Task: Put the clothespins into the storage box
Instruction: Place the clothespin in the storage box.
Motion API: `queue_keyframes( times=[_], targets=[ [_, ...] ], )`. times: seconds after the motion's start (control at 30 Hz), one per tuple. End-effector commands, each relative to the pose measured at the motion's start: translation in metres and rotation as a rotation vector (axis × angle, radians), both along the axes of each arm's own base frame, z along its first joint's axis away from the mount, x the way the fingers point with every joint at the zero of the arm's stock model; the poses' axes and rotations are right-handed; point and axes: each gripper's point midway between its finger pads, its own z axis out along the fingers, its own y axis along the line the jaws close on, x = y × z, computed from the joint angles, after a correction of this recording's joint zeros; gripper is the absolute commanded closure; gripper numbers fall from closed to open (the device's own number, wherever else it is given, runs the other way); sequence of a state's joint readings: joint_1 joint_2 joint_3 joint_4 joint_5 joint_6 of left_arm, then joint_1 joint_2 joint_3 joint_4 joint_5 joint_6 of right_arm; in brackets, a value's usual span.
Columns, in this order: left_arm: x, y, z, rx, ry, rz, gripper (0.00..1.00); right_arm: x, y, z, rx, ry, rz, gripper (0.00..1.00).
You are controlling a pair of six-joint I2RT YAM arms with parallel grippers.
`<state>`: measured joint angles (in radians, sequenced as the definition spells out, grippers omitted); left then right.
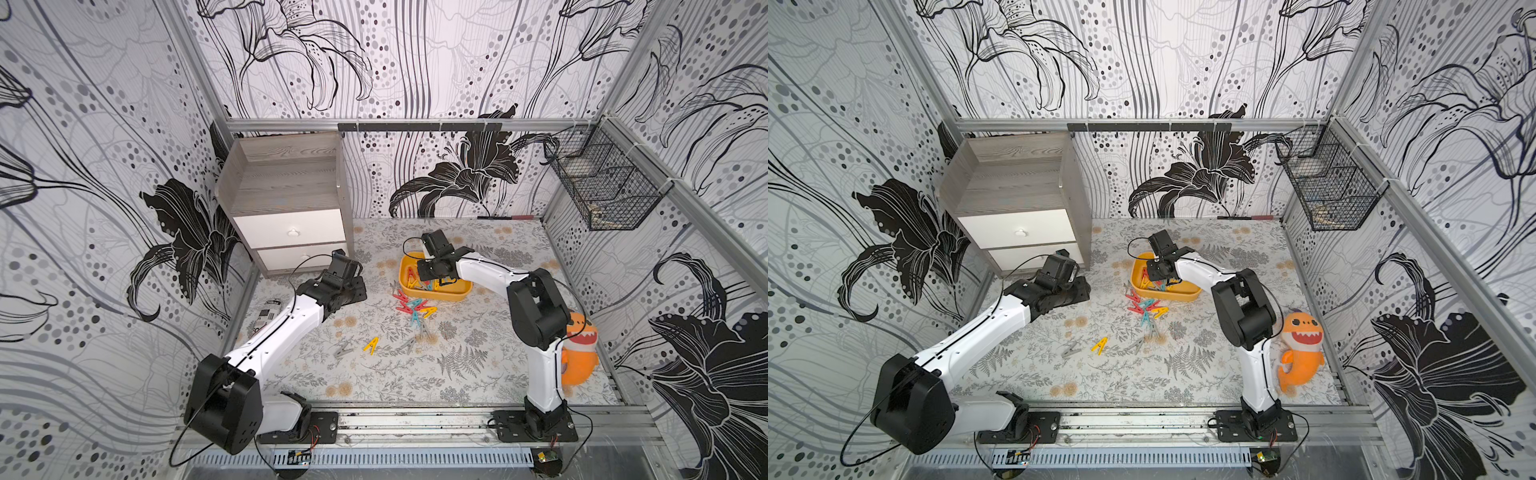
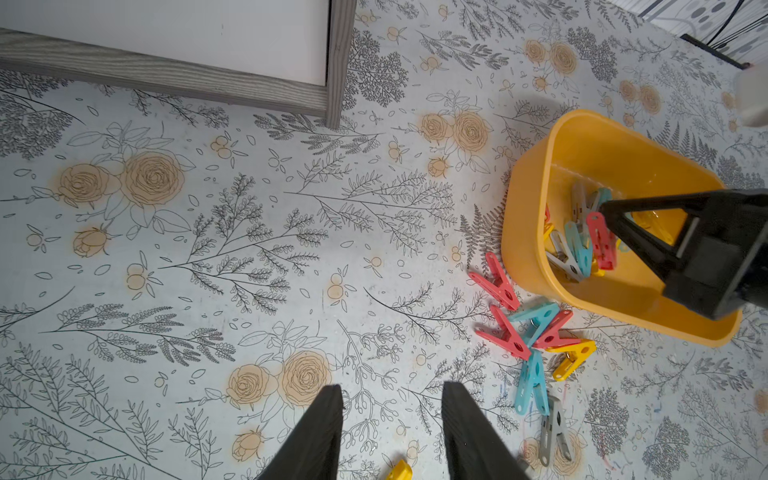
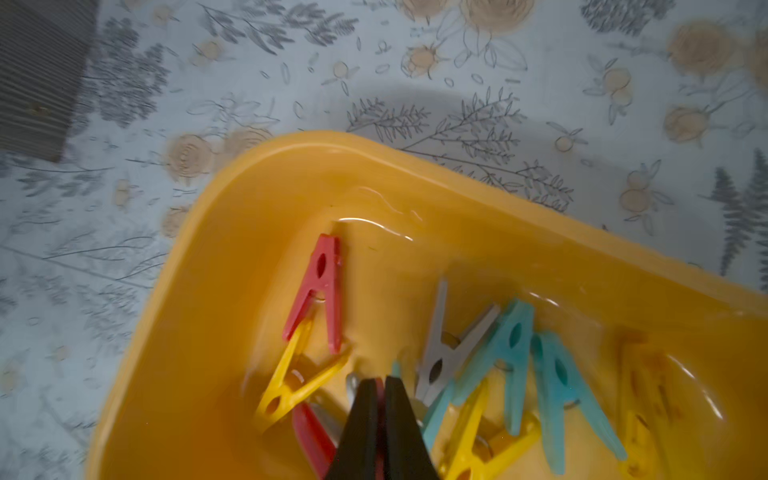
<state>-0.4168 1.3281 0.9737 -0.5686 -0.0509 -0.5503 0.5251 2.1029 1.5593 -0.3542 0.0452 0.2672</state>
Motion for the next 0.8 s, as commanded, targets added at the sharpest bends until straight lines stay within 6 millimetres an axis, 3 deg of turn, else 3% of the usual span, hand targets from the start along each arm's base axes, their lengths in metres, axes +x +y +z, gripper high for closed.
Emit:
queue_keyframes(
  times=[0.0,0.1,0.2,0.3,0.5,0.6,0.77],
  targets=[
    [-0.005,-0.015,-0.005,-0.056,-0.001,-0.031,0.56,0.022,0.004,0.005,0.034,-0.031,-0.004,0.93],
    [-0.01,-0.024,-0.014,-0.04,0.019,-0.053,0.55,0.025,0.003,-0.012,0.029,0.0,-0.009,0.9],
    [-0.016,-0.03,-0.023,-0.029,0.043,-0.068,0.55,0.027,0.005,-0.011,0.056,0.023,-0.007,0.79],
    [-0.029,-0.026,-0.036,0.019,0.081,-0.07,0.55,0.02,-0.001,0.011,0.078,-0.004,-0.006,0.72],
    [-0.06,0.017,-0.067,0.169,0.161,0.034,0.53,0.0,-0.025,0.076,0.095,-0.114,-0.005,0.65],
    [-0.073,0.032,-0.08,0.2,0.189,0.078,0.51,-0.016,-0.034,0.086,0.093,-0.128,-0.003,0.63],
    [-0.087,0.032,-0.102,0.178,0.245,0.081,0.51,-0.038,-0.038,0.086,0.146,-0.12,-0.004,0.62]
  ],
)
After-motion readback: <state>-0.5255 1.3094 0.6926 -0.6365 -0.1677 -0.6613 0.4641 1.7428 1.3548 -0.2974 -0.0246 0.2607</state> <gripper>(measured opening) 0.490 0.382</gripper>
